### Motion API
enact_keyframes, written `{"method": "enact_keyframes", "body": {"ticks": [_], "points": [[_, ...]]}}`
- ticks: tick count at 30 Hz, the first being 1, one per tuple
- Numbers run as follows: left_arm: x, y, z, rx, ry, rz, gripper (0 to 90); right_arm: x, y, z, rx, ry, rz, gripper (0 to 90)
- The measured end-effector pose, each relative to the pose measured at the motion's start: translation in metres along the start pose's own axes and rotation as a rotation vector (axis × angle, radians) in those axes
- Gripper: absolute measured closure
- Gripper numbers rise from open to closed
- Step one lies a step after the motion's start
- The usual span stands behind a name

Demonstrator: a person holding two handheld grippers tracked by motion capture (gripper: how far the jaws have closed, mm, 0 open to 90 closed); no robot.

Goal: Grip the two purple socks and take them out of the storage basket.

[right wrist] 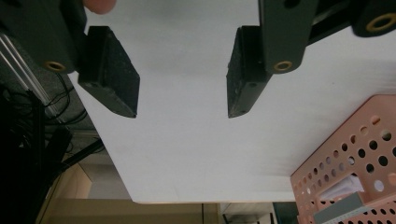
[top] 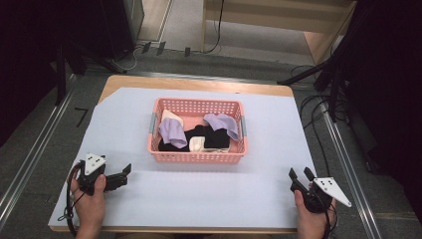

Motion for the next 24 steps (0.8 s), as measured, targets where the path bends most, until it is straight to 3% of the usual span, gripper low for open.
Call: {"method": "enact_keyframes", "body": {"ticks": [5,6,9,13,14,15,18,21,24], "points": [[-0.001,0.0,0.0,-0.005,0.007,0.009,8.1,0.001,0.001,-0.001,-0.03,-0.035,0.012,39.8],[-0.001,0.0,0.0,-0.006,0.008,0.01,8.1,0.002,0.003,-0.001,-0.055,-0.049,0.036,40.5],[-0.001,0.0,-0.001,-0.007,0.001,0.004,8.1,0.008,0.007,0.002,-0.062,-0.052,0.011,41.5],[-0.001,0.0,-0.001,-0.007,0.001,0.004,8.2,0.018,0.012,0.003,-0.064,-0.007,-0.024,45.6],[0.0,0.0,-0.001,-0.005,0.003,0.01,8.1,0.026,0.017,0.004,-0.057,0.04,-0.042,48.7],[0.0,0.0,-0.001,-0.006,0.002,0.009,8.1,0.026,0.017,0.004,-0.057,0.04,-0.042,48.7],[-0.001,0.0,-0.001,-0.007,0.002,0.001,8.1,0.041,0.03,0.009,-0.026,0.098,-0.094,52.0],[-0.001,0.0,-0.001,-0.007,0.002,0.0,8.1,0.048,0.035,0.013,-0.027,0.115,-0.102,52.3],[-0.001,0.0,-0.001,-0.006,0.001,0.001,8.1,0.064,0.046,0.023,-0.02,0.162,-0.067,54.3]]}}
Point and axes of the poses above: each handheld gripper's, and its own axes: z roughly forward along the jaws, y roughly out of its top, x roughly to its left, the point moved 1 cm from there along z, roughly forward along the jaws, and after that the axes turned 6 degrees about -x, right-handed, at the moved point
